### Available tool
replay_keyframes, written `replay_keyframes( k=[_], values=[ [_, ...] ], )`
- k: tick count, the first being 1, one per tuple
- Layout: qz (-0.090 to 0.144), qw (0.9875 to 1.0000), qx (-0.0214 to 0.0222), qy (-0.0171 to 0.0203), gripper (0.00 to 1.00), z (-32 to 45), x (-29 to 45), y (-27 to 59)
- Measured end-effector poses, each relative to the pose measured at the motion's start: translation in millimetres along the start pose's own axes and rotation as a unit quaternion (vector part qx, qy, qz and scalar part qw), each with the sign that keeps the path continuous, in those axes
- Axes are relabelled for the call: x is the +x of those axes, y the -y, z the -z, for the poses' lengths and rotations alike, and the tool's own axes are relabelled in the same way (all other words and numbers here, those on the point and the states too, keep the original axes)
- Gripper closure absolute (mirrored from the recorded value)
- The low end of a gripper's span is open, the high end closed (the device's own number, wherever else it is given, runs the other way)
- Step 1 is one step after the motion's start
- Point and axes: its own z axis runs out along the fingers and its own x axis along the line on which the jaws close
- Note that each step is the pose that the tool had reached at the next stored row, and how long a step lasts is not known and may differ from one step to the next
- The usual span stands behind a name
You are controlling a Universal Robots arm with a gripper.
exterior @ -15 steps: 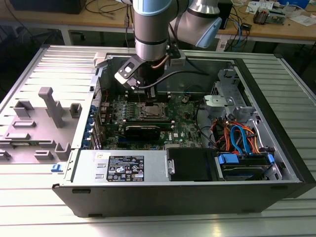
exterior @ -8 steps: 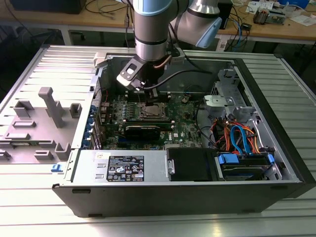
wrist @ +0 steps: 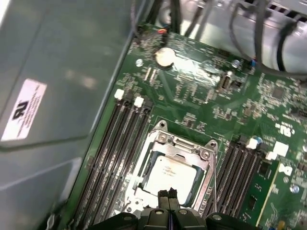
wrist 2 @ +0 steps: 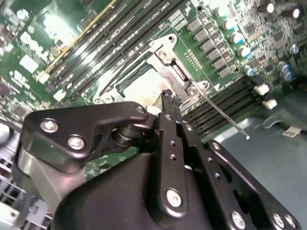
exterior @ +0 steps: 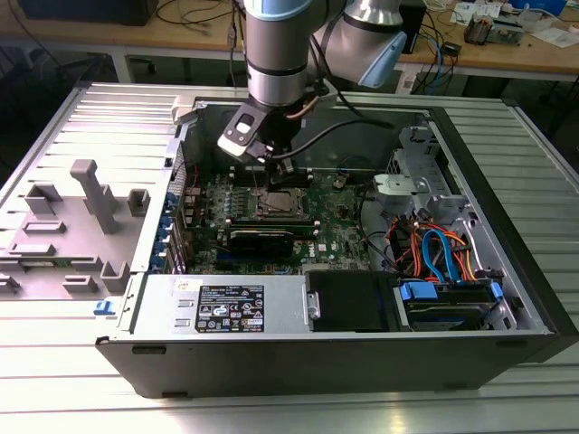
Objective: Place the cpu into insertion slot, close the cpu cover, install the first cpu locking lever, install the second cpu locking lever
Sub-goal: 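Install the first cpu locking lever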
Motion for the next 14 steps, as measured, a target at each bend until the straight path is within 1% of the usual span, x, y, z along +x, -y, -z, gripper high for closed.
replay_keyframes(
  k=[1, 4, 5, 9, 10, 11, 14],
  values=[
    [0.017, 0.9999, 0.0001, -0.0002, 0.89, 0.0, 0.0, 0.0],
    [0.043, 0.9991, 0.0003, -0.0005, 0.89, 0.0, 0.0, 0.0],
    [0.047, 0.9989, 0.0003, -0.0005, 0.89, 0.0, 0.1, 0.4],
    [0.052, 0.9986, 0.0004, -0.0007, 0.89, 0.1, 3.4, 8.1],
    [0.062, 0.9981, 0.0004, -0.0008, 0.89, 0.1, 3.6, 8.4],
    [0.075, 0.9972, 0.0005, -0.001, 0.89, 0.3, 3.6, 8.6],
    [0.092, 0.9957, 0.0007, -0.0012, 0.89, 2.0, 3.6, 8.5]
  ],
)
